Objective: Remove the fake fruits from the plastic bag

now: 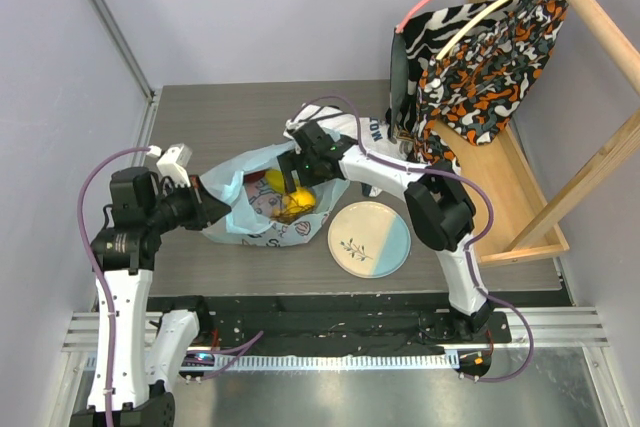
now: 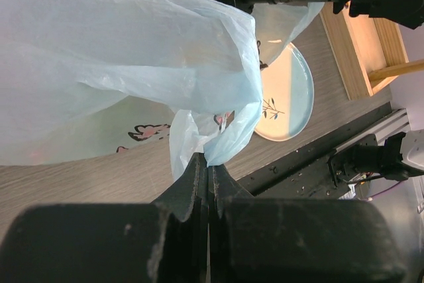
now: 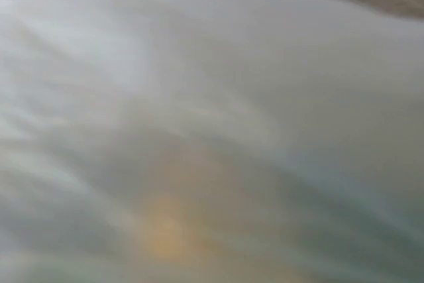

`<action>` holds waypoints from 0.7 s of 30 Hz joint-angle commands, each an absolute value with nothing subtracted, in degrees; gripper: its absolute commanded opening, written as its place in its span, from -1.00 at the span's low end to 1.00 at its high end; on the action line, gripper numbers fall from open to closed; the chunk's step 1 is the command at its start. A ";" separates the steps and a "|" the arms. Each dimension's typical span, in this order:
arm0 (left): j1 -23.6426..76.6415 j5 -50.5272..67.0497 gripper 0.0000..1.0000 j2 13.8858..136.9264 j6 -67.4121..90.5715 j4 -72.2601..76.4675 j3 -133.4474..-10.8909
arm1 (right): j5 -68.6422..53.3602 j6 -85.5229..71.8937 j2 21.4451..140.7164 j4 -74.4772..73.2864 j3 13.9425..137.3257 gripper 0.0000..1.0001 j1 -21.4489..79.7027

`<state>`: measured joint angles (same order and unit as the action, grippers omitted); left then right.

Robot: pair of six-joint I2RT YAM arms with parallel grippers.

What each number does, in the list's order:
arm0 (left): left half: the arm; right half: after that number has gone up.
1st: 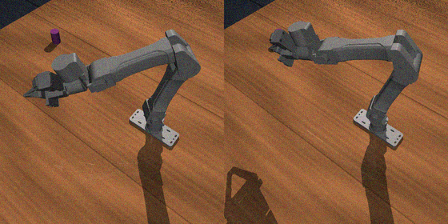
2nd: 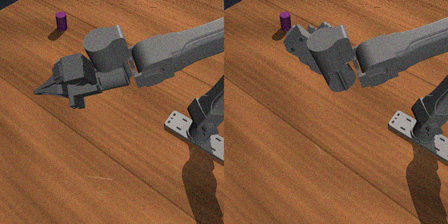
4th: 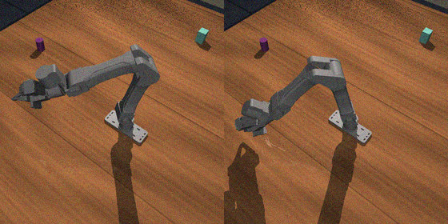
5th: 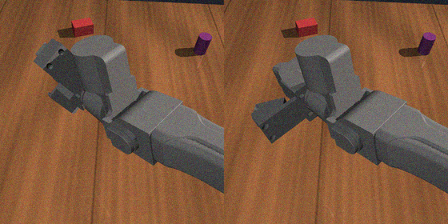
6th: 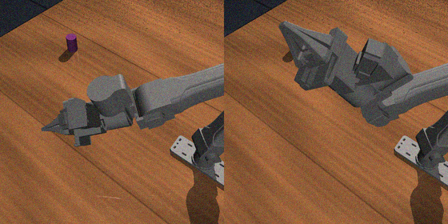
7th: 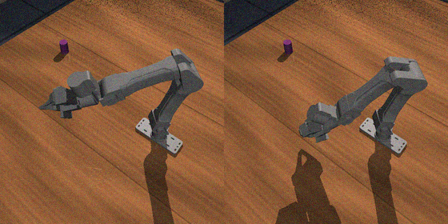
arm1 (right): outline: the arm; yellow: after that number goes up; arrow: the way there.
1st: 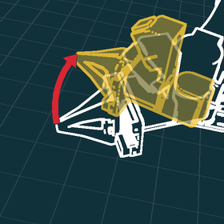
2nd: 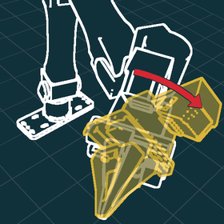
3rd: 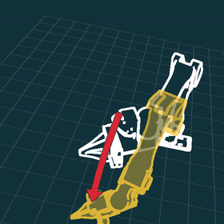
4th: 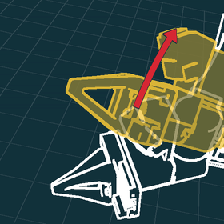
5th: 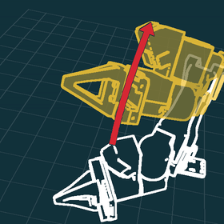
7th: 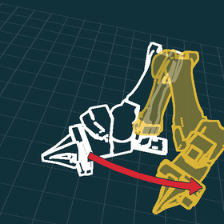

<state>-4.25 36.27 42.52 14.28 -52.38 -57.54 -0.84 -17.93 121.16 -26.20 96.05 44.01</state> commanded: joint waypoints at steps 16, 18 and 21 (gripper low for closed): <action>-4.13 36.83 -1.00 42.54 14.06 -50.54 -57.83 | -1.93 -18.03 116.37 -31.99 91.05 0.12 47.90; -4.13 36.65 -1.00 42.80 14.06 -50.01 -58.09 | -4.38 -16.44 115.84 -32.60 93.94 -0.13 47.90; -4.13 35.51 -1.00 43.24 14.94 -48.87 -57.92 | -8.85 -12.23 114.70 -35.76 102.02 -0.24 47.90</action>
<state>-4.25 36.07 42.65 14.39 -52.14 -57.58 -3.79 -16.95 120.22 -33.41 92.38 48.03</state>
